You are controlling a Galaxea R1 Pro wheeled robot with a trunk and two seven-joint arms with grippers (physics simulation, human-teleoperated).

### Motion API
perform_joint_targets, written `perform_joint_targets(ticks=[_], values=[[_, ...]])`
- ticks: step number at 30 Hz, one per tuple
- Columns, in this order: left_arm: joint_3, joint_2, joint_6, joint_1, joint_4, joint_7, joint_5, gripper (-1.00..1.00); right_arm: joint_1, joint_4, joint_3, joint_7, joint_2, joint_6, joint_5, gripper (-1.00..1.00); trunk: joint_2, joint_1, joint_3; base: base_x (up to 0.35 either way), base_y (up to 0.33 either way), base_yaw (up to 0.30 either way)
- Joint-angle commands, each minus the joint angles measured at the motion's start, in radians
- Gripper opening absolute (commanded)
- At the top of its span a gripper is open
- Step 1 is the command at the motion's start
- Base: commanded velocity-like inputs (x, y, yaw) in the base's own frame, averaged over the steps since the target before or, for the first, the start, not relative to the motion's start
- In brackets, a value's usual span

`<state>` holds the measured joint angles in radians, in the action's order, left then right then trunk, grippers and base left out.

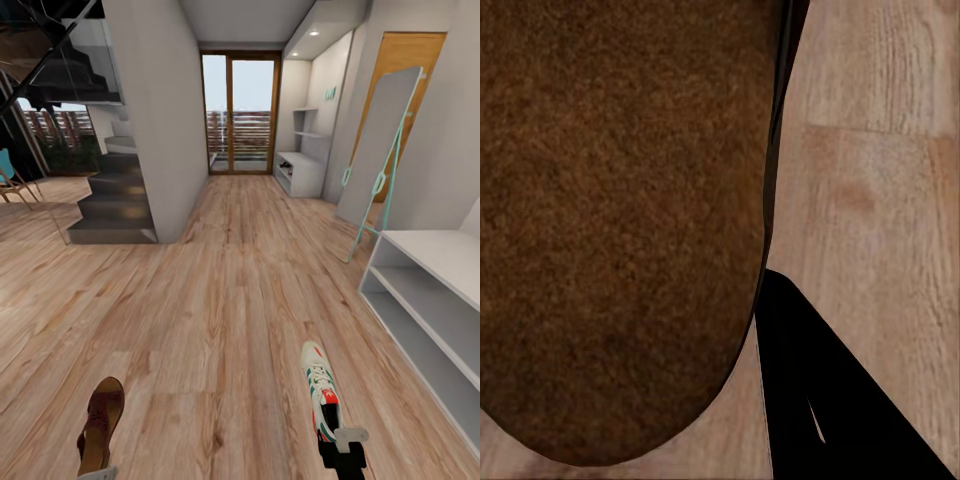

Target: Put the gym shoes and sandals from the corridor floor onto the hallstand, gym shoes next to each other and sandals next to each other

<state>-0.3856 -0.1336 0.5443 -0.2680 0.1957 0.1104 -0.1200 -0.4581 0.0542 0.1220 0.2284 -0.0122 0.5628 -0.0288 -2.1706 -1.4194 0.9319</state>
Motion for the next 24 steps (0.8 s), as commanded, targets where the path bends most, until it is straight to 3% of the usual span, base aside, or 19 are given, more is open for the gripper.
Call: perform_joint_targets(ticks=[1, 24], values=[[-0.01, 0.0, 0.003, -0.001, 0.0, 0.003, -0.013, -1.0, -0.001, -0.001, 0.008, 0.009, 0.0, 0.0, -0.003, -1.0, 0.0, 0.0, 0.0, 0.338, 0.0, 0.0], [-0.01, 0.0, 0.003, -0.001, 0.0, 0.003, -0.013, -1.0, -0.001, -0.001, 0.008, 0.009, 0.0, 0.0, -0.003, -1.0, 0.0, 0.0, -0.009, 0.338, 0.0, 0.0]])
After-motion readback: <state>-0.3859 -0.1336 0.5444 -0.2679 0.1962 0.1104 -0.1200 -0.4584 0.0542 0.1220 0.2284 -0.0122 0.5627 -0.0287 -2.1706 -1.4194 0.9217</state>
